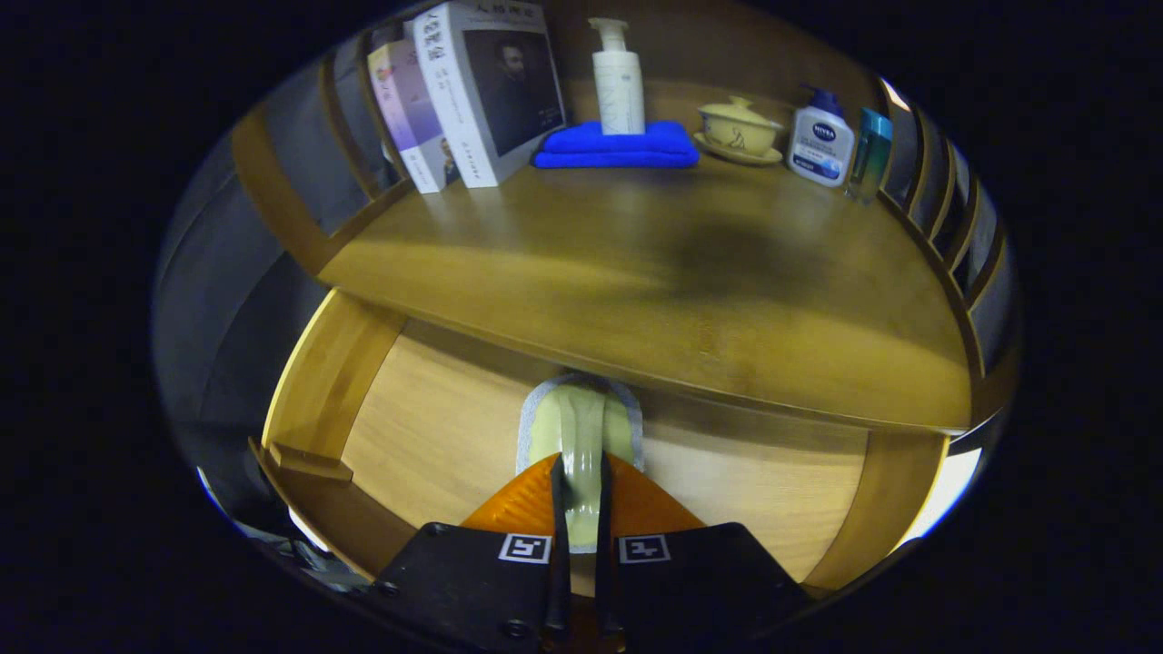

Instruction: Pull open the drawer, take out the items inside it, and place them on the countertop above the cabinet.

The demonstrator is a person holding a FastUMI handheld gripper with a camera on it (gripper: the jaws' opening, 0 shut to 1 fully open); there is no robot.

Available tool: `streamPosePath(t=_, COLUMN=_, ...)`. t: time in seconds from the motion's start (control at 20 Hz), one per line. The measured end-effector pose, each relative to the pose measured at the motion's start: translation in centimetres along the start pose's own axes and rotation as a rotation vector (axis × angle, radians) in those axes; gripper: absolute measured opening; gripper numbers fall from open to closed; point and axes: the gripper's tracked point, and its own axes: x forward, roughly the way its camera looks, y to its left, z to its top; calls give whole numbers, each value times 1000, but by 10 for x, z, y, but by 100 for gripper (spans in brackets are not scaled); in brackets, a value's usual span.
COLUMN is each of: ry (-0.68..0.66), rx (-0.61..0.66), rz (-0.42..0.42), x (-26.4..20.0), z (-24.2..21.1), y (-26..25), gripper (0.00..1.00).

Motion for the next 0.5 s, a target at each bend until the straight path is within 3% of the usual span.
streamPosePath(t=0.5, ry=-222, rx=3, rz=75, x=-81, z=51, y=26, gripper=13)
